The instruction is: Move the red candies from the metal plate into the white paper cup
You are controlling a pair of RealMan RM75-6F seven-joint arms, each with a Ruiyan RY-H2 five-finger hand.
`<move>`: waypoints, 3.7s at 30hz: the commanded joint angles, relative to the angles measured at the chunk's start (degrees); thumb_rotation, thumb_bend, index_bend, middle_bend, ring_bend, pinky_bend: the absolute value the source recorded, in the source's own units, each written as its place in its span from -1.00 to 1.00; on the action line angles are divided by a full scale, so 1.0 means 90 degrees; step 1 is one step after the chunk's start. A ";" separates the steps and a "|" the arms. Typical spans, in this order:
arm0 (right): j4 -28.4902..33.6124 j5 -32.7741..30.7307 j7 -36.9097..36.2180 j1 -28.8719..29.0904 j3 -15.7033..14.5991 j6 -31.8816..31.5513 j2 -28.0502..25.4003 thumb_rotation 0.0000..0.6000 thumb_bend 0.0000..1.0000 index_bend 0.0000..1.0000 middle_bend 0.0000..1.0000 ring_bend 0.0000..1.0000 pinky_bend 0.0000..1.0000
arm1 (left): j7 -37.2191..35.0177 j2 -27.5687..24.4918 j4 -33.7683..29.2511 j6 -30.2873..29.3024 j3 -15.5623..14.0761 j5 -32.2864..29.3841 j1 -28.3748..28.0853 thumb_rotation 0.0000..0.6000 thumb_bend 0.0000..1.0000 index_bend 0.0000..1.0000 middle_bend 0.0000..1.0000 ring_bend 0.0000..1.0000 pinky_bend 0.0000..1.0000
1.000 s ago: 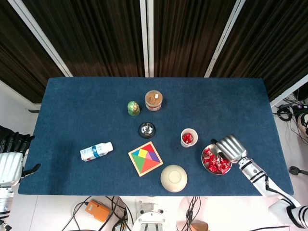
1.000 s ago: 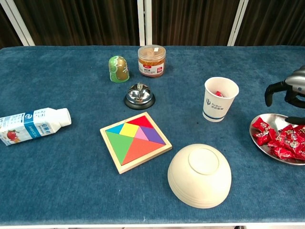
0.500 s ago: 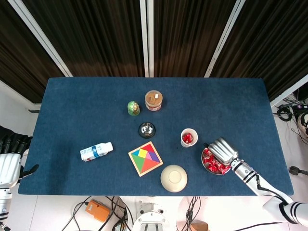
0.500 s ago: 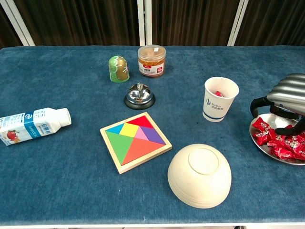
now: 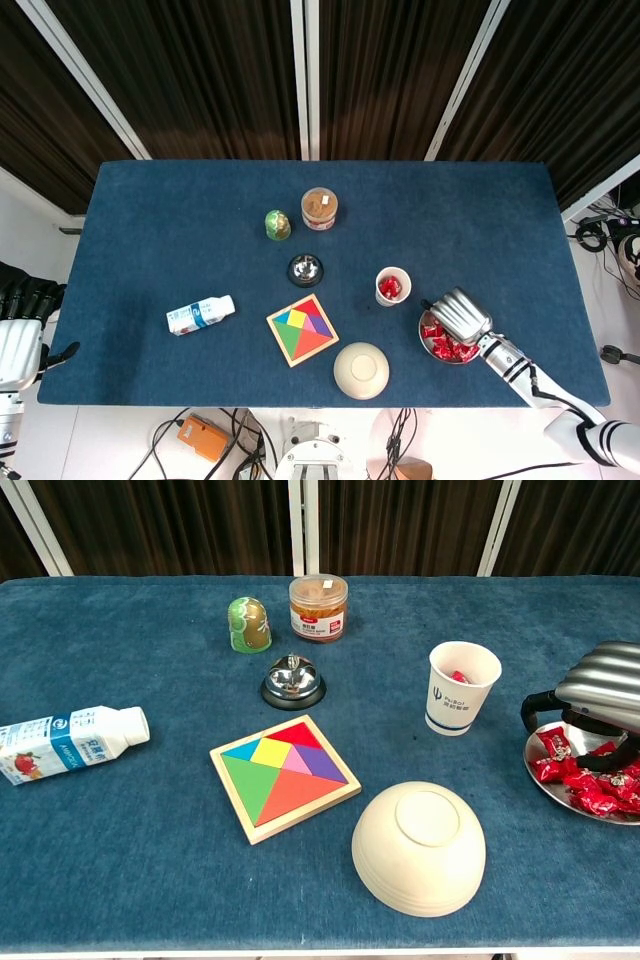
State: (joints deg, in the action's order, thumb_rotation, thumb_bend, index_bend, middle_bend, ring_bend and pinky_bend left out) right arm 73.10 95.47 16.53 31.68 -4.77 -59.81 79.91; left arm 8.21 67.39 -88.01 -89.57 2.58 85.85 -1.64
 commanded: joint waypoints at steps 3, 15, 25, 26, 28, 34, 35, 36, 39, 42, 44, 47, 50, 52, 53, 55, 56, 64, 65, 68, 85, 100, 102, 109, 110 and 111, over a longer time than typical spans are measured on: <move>-0.0029 0.0002 -0.0039 -0.0053 -0.0001 -0.0087 0.0016 1.00 -0.19 -0.04 0.85 1.00 1.00 | -0.0005 0.0004 0.0008 0.0007 0.0003 0.0004 -0.0007 1.00 -1.00 -0.66 -0.68 -0.92 -1.00; -0.0177 -0.0044 -0.0085 -0.0067 0.0035 -0.0073 0.0117 1.00 -0.19 0.00 0.85 1.00 1.00 | -0.0014 0.0015 0.0028 0.0012 -0.0008 0.0000 0.0001 1.00 -1.00 -0.66 -0.68 -0.92 -1.00; -0.0249 -0.0110 -0.0168 -0.0095 0.0067 -0.0088 0.0130 1.00 -0.18 0.10 0.86 1.00 1.00 | -0.0028 0.0020 0.0038 0.0007 -0.0003 0.0011 -0.0003 1.00 -1.00 -0.66 -0.68 -0.92 -1.00; -0.0252 -0.0119 -0.0178 -0.0096 0.0072 -0.0087 0.0124 1.00 -0.17 0.10 0.86 1.00 1.00 | -0.0023 0.0022 0.0038 0.0012 -0.0005 0.0008 -0.0003 1.00 -1.00 -0.66 -0.68 -0.92 -1.00; -0.0262 -0.0133 -0.0201 -0.0101 0.0081 -0.0094 0.0119 1.00 -0.12 0.12 0.86 1.00 1.00 | -0.0021 0.0025 0.0033 0.0013 -0.0006 0.0005 -0.0001 1.00 -1.00 -0.66 -0.69 -0.92 -1.00; -0.0301 -0.0121 -0.0307 -0.0123 0.0075 -0.0143 0.0110 1.00 0.05 0.22 0.86 1.00 1.00 | -0.0005 0.0029 0.0017 0.0016 -0.0005 0.0007 -0.0005 1.00 -1.00 -0.66 -0.69 -0.92 -1.00; -0.0305 -0.0117 -0.0321 -0.0127 0.0074 -0.0155 0.0107 1.00 0.05 0.23 0.86 1.00 1.00 | 0.0001 0.0028 0.0012 0.0017 -0.0004 0.0009 -0.0007 1.00 -1.00 -0.66 -0.69 -0.92 -1.00; -0.0306 -0.0109 -0.0338 -0.0132 0.0073 -0.0174 0.0098 1.00 0.06 0.23 0.86 1.00 1.00 | 0.0009 0.0025 0.0006 0.0017 -0.0003 0.0014 -0.0011 1.00 -1.00 -0.66 -0.69 -0.92 -1.00; -0.0261 -0.0084 -0.0391 -0.0139 0.0101 -0.0266 0.0050 1.00 0.06 0.24 0.86 1.00 1.00 | 0.0025 0.0016 -0.0016 0.0024 0.0003 0.0018 -0.0022 1.00 -1.00 -0.66 -0.69 -0.92 -1.00; -0.0112 -0.0030 -0.0429 -0.0124 0.0168 -0.0417 -0.0057 1.00 0.06 0.24 0.86 1.00 1.00 | 0.0046 0.0008 -0.0034 0.0033 0.0008 0.0019 -0.0033 1.00 -1.00 -0.66 -0.69 -0.92 -1.00; 0.0047 0.0012 -0.0466 -0.0100 0.0235 -0.0536 -0.0155 1.00 0.06 0.25 0.86 1.00 1.00 | 0.0054 0.0003 -0.0044 0.0034 0.0009 0.0026 -0.0038 1.00 -1.00 -0.66 -0.69 -0.92 -1.00; 0.0479 0.0118 -0.0569 -0.0017 0.0404 -0.0779 -0.0386 1.00 0.06 0.25 0.86 1.00 1.00 | 0.0063 -0.0007 -0.0057 0.0033 0.0011 0.0022 -0.0039 1.00 -1.00 -0.66 -0.69 -0.92 -1.00; 0.0931 0.0157 -0.0648 0.0123 0.0611 -0.0874 -0.0571 1.00 0.06 0.26 0.86 1.00 1.00 | 0.0071 -0.0014 -0.0070 0.0028 0.0014 0.0024 -0.0041 1.00 -1.00 -0.66 -0.69 -0.92 -1.00; 0.1131 0.0118 -0.0652 0.0231 0.0751 -0.0836 -0.0619 1.00 0.06 0.25 0.86 1.00 1.00 | 0.0074 -0.0016 -0.0076 0.0028 0.0015 0.0027 -0.0044 1.00 -1.00 -0.66 -0.69 -0.92 -1.00; 0.1224 0.0074 -0.0645 0.0310 0.0845 -0.0781 -0.0622 1.00 0.06 0.25 0.86 1.00 1.00 | 0.0078 -0.0018 -0.0080 0.0027 0.0013 0.0031 -0.0044 1.00 -1.00 -0.66 -0.69 -0.92 -1.00; 0.1302 -0.0007 -0.0630 0.0428 0.0965 -0.0667 -0.0582 1.00 0.06 0.23 0.86 1.00 1.00 | 0.0083 -0.0021 -0.0083 0.0025 0.0012 0.0026 -0.0041 1.00 -1.00 -0.66 -0.69 -0.92 -1.00; 0.1317 -0.0050 -0.0622 0.0484 0.1015 -0.0603 -0.0546 1.00 0.06 0.23 0.86 1.00 1.00 | 0.0084 -0.0022 -0.0085 0.0024 0.0011 0.0021 -0.0037 1.00 -1.00 -0.66 -0.69 -0.92 -1.00; 0.1111 -0.0411 -0.0584 0.0822 0.1167 -0.0050 -0.0124 1.00 0.06 0.15 0.86 1.00 1.00 | 0.0073 -0.0004 -0.0061 0.0034 0.0004 -0.0017 -0.0021 1.00 -1.00 -0.66 -0.69 -0.92 -1.00; 0.1083 -0.0439 -0.0587 0.0836 0.1160 -0.0016 -0.0093 1.00 0.06 0.14 0.86 1.00 1.00 | 0.0068 -0.0002 -0.0052 0.0039 0.0004 -0.0029 -0.0018 1.00 -1.00 -0.66 -0.69 -0.92 -1.00; 0.1016 -0.0492 -0.0562 0.0856 0.1125 0.0055 -0.0046 1.00 0.06 0.08 0.86 1.00 1.00 | 0.0058 0.0003 -0.0033 0.0053 0.0008 -0.0043 -0.0022 1.00 -1.00 -0.66 -0.69 -0.92 -1.00; 0.1237 0.0173 -0.0811 0.0054 0.0247 -0.0884 -0.0899 1.00 -0.07 -0.07 0.86 1.00 1.00 | -0.0018 0.0041 0.0044 0.0073 0.0021 -0.0035 -0.0049 1.00 -1.00 -0.66 -0.69 -0.92 -1.00; 0.0446 0.0034 -0.0741 -0.0217 -0.0161 -0.0269 -0.0494 1.00 -0.12 0.02 0.86 1.00 1.00 | -0.0022 0.0074 0.0032 -0.0021 -0.0007 0.0062 -0.0027 1.00 -1.00 -0.66 -0.69 -0.92 -1.00; 0.0386 0.0036 -0.0735 -0.0188 -0.0157 -0.0190 -0.0429 1.00 -0.11 0.02 0.86 1.00 1.00 | -0.0023 0.0069 0.0031 -0.0031 -0.0012 0.0066 -0.0018 1.00 -1.00 -0.66 -0.69 -0.92 -1.00; 0.0270 0.0064 -0.0779 -0.0129 -0.0118 -0.0106 -0.0266 1.00 -0.11 0.02 0.86 1.00 1.00 | -0.0028 0.0043 0.0026 -0.0052 -0.0006 0.0054 0.0000 1.00 -1.00 -0.66 -0.69 -0.92 -1.00; 0.0268 0.0071 -0.0780 -0.0117 -0.0117 -0.0086 -0.0246 1.00 -0.11 0.02 0.86 1.00 1.00 | -0.0026 0.0042 0.0026 -0.0049 -0.0007 0.0056 -0.0002 1.00 -1.00 -0.66 -0.69 -0.92 -1.00; 0.0264 0.0078 -0.0775 -0.0108 -0.0120 -0.0068 -0.0230 1.00 -0.11 0.02 0.86 1.00 1.00 | -0.0026 0.0043 0.0029 -0.0047 -0.0007 0.0057 -0.0003 1.00 -1.00 -0.66 -0.69 -0.92 -1.00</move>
State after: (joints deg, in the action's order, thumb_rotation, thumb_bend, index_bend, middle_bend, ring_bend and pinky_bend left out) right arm 75.51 96.12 9.54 30.63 -5.85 -60.52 77.74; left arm 7.98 67.78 -87.75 -89.99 2.52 86.36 -1.67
